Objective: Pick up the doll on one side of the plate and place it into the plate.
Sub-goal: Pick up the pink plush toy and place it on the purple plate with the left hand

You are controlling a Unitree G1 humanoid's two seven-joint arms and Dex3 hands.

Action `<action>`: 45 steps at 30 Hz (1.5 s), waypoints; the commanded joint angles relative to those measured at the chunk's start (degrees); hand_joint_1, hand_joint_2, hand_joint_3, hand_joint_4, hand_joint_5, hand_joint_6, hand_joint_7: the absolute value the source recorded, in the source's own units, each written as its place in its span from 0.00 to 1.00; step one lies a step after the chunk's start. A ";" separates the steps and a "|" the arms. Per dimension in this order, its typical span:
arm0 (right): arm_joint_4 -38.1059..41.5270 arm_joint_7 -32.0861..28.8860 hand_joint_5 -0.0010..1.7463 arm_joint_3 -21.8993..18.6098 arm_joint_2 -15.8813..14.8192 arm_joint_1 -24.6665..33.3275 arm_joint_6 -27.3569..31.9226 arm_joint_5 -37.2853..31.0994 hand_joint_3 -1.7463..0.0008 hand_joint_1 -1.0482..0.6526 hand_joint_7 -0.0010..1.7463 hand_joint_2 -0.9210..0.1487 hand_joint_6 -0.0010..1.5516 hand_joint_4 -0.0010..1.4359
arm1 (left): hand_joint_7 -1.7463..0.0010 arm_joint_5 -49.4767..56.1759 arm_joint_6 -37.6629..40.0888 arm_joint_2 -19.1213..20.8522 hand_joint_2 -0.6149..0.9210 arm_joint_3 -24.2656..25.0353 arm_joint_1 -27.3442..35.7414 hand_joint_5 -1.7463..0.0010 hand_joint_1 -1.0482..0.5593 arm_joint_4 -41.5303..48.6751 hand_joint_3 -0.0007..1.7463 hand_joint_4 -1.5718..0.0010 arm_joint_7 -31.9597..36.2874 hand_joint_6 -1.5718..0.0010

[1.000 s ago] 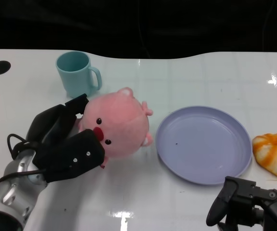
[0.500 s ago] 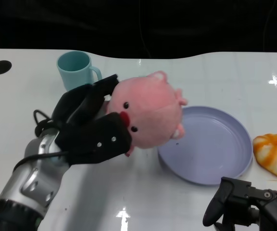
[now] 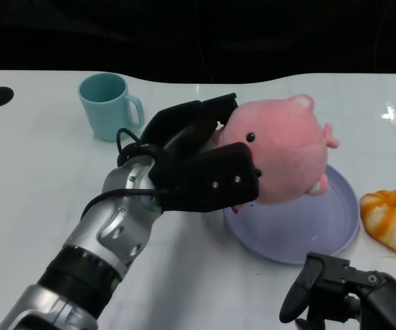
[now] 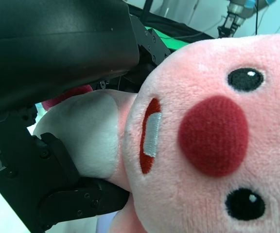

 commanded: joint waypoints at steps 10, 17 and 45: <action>-1.87 -0.68 0.98 0.62 -0.41 0.95 0.49 -0.57 0.38 0.49 0.81 0.36 0.39 0.46 | 0.00 1.37 0.23 -7.66 0.67 -2.27 -9.97 0.00 0.52 15.05 0.70 0.39 3.23 0.55; -2.08 -0.56 0.98 0.00 -0.67 1.39 0.41 -0.37 0.38 0.48 0.81 0.36 0.39 0.46 | 0.00 1.52 0.58 -11.45 0.68 -3.29 -14.22 0.00 0.52 23.60 0.64 0.39 4.31 0.55; -0.49 0.56 0.98 -1.66 -0.91 1.49 -0.91 0.67 0.40 0.49 0.79 0.34 0.39 0.46 | 1.00 6.91 6.76 -12.98 1.00 -10.33 -17.37 0.99 0.13 29.46 0.27 1.00 -0.72 0.96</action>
